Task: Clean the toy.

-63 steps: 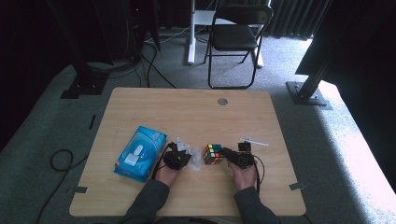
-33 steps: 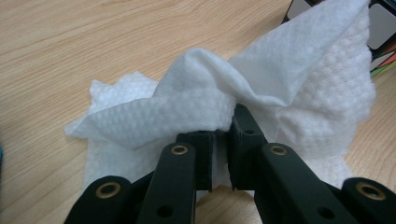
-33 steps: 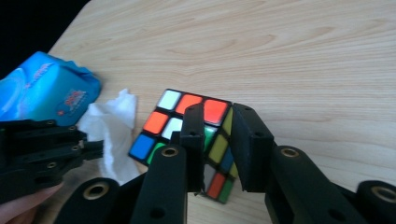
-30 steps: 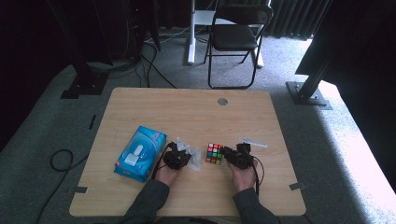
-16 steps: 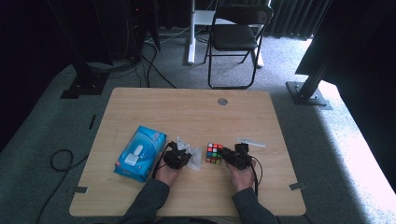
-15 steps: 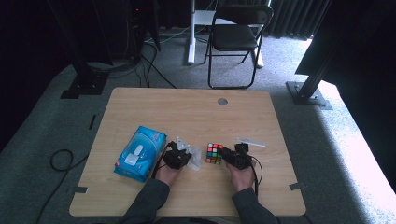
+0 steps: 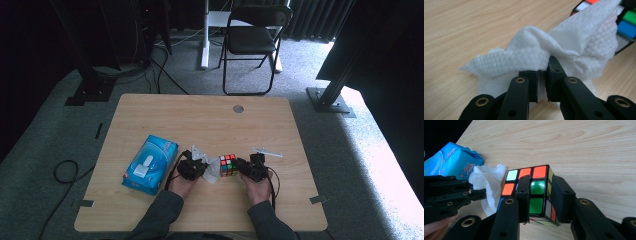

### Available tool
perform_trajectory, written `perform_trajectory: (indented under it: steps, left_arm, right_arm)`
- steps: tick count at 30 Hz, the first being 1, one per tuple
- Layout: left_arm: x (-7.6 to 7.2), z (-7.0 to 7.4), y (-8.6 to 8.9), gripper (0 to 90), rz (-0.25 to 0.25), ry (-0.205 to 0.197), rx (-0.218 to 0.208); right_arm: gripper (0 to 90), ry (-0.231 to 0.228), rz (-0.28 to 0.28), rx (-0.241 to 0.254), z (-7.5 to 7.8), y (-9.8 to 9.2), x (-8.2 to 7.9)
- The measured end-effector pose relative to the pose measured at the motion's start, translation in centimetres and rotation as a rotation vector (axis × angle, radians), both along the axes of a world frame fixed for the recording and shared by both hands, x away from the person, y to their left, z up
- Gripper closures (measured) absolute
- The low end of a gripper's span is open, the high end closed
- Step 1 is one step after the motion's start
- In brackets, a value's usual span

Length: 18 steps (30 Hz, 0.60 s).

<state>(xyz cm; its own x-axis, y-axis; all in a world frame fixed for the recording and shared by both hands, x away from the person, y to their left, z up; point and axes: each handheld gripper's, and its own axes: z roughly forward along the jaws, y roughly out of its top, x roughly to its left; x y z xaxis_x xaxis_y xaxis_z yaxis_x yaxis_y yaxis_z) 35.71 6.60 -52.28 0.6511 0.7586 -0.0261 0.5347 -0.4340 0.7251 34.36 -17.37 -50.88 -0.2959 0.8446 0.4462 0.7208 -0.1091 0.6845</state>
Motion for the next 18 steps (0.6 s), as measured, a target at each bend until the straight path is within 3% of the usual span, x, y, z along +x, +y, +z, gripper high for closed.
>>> perform_trajectory:
  steps: [11, 18]
  left_arm:
    - [-0.1, 0.8, -1.8, 81.7, -0.046, -0.016, -0.015]
    - [0.2, 1.2, -2.4, 81.7, -0.050, -0.020, -0.029]
  right_arm:
    - [69.2, 0.001, 0.003, -0.001, 0.0, 0.0, 0.0]
    - [69.2, -0.002, 0.021, -0.008, 0.0, 0.4, -0.2]
